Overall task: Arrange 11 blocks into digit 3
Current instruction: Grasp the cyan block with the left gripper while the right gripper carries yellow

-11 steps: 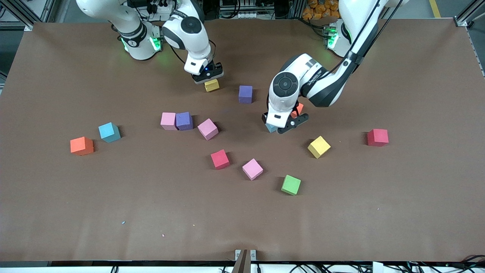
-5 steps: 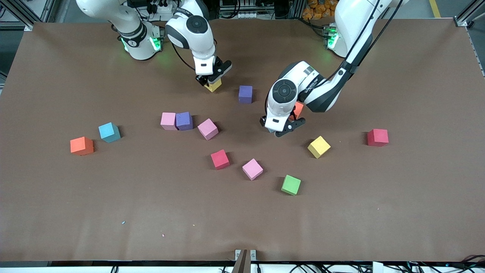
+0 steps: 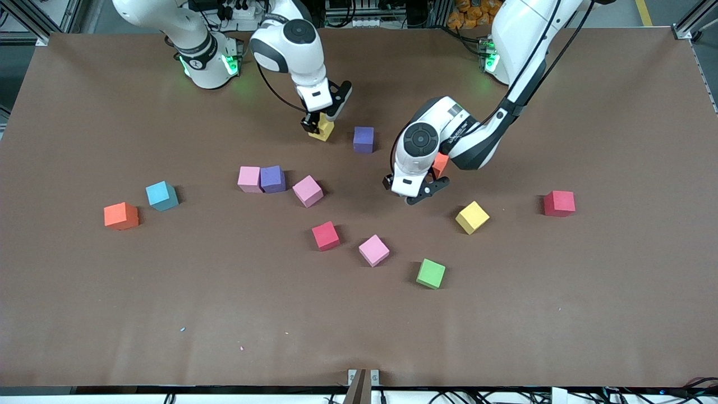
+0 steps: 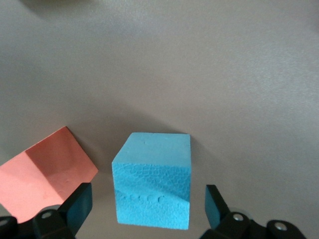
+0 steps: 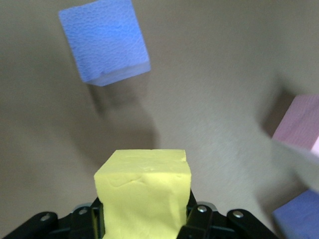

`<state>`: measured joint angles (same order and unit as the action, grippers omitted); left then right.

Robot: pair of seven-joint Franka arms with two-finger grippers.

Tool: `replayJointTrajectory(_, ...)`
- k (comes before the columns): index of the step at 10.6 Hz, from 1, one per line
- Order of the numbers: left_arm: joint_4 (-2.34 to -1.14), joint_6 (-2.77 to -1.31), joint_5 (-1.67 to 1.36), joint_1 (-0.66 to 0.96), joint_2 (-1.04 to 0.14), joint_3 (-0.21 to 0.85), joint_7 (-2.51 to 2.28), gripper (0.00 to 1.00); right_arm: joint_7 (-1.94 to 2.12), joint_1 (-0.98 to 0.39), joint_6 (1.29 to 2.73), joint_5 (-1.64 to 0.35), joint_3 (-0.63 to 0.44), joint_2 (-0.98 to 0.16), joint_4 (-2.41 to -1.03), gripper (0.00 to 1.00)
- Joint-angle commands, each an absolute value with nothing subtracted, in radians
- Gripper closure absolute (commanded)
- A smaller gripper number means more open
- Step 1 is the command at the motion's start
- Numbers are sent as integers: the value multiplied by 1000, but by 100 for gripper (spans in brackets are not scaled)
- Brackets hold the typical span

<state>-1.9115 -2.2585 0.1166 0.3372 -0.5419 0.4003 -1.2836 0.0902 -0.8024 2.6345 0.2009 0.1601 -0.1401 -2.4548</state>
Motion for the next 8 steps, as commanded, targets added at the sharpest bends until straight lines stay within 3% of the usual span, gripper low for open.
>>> replayJointTrajectory(1, -1921, -2281, 107, 333, -551, 403, -1299, 0, 220, -758, 2634, 282, 167, -221, -2375, 100)
replayJointTrajectory(2, -1922, -2284, 106, 331, -555, 403, -1299, 0, 288, -747, 2634, 284, 167, -250, -2344, 100)
replayJointTrajectory(3, -1922, -2284, 106, 328, -561, 403, -1301, 25, 338, -739, 2632, 284, 167, -279, -2309, 100)
replayJointTrajectory(4, -1922, -2284, 106, 330, -563, 403, -1318, 38, 347, -741, 2632, 284, 167, -297, -2292, 100)
replayJointTrajectory(7, -1930, -2278, 107, 325, -557, 403, -1402, 57, 449, -741, 2631, 282, 169, -344, -2254, 100)
replayJointTrajectory(8, -1933, -2270, 106, 322, -549, 405, -1407, 75, 457, -741, 2625, 279, 170, -348, -2250, 100)
